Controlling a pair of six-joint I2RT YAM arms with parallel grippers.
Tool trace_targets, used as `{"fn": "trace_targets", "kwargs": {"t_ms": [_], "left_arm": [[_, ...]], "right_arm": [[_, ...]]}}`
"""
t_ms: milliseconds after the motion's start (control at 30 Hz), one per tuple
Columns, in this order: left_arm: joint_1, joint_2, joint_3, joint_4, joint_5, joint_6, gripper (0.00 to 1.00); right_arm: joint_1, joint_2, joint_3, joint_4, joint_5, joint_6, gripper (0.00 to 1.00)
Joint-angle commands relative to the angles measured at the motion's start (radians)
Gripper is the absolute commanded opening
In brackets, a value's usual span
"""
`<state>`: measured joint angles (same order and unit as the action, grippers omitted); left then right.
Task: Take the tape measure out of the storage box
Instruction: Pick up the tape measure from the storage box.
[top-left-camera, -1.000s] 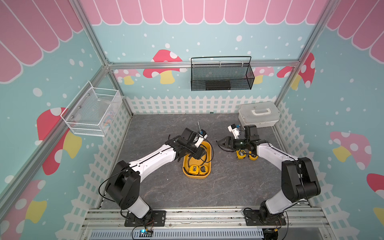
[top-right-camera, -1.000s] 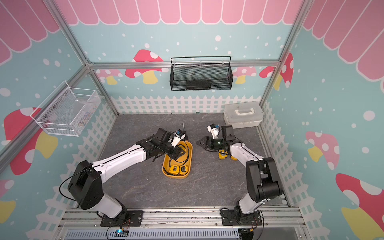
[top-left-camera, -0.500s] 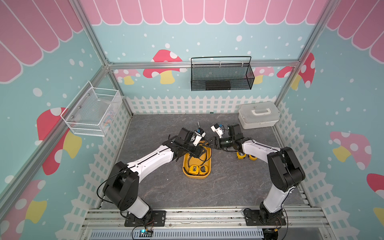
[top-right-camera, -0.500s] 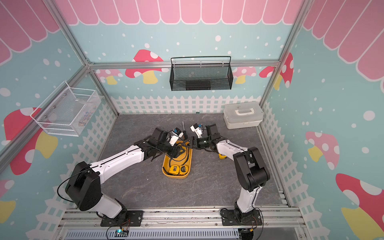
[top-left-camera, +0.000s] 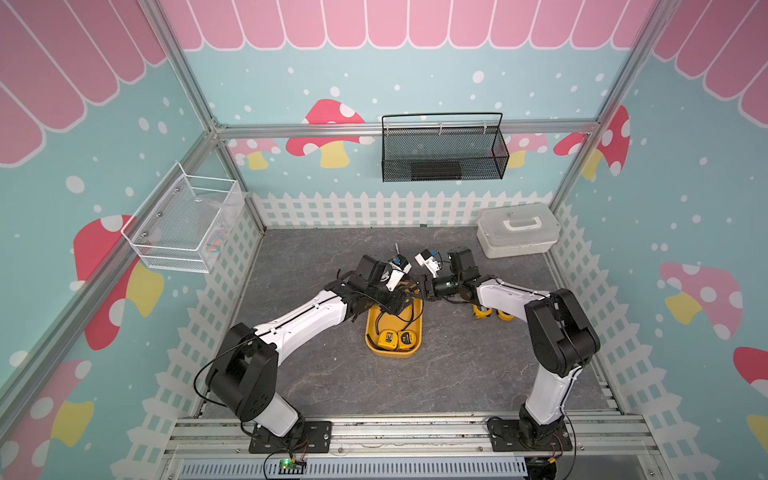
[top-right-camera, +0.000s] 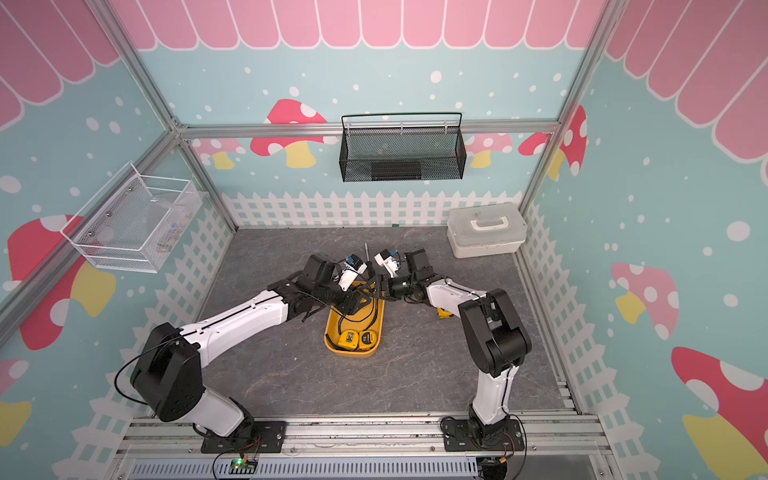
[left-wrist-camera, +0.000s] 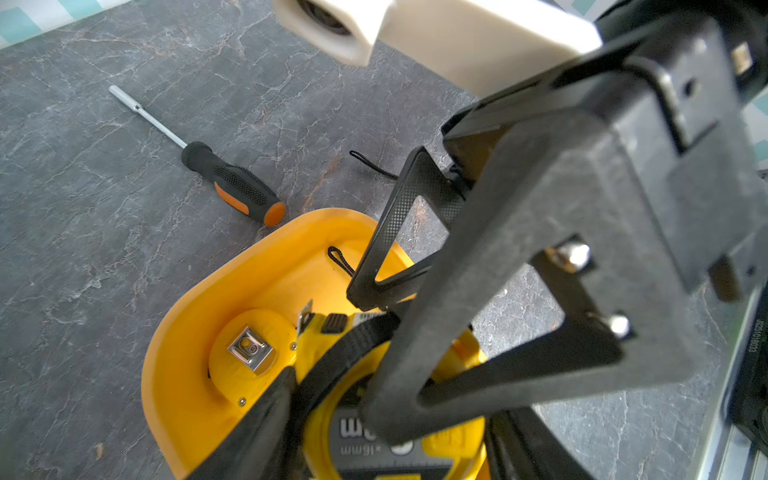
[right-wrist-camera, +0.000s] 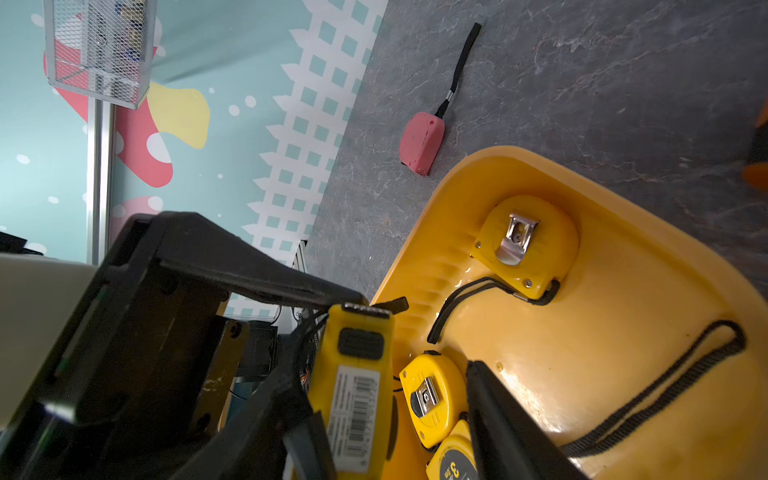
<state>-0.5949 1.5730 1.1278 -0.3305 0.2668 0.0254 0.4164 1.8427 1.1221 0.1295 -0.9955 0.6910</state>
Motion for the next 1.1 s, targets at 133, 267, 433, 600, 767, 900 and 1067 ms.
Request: {"fn": "trace_targets", "kwargs": {"t_ms": [133, 267, 433, 600, 767, 900, 1067], "left_arm": [[0.008, 0.012, 0.007, 0.042, 0.023, -0.011, 0.62], [0.009, 0.020, 0.011, 0.041, 0.023, -0.011, 0.63], [0.014, 0.031, 0.012, 0.043, 0.024, -0.013, 0.63], [0.016, 0.041, 0.013, 0.045, 0.022, -0.015, 0.66], [0.017, 0.046, 0.010, 0.047, 0.025, -0.022, 0.70], [0.018, 0.035, -0.010, 0.043, 0.029, -0.028, 0.71], [0.017, -0.012, -0.041, 0.034, 0.005, -0.030, 0.73]], "right_arm": [[0.015, 0.030, 0.021, 0.025, -0.029, 0.013, 0.56], [0.015, 0.028, 0.021, 0.027, -0.032, 0.013, 0.49], [0.016, 0.026, 0.021, 0.033, -0.037, 0.019, 0.40], [0.018, 0.027, 0.022, 0.041, -0.041, 0.025, 0.35], [0.018, 0.027, 0.022, 0.045, -0.042, 0.028, 0.32], [0.018, 0.030, 0.023, 0.045, -0.043, 0.031, 0.31], [0.018, 0.033, 0.031, 0.045, -0.042, 0.031, 0.30]]}}
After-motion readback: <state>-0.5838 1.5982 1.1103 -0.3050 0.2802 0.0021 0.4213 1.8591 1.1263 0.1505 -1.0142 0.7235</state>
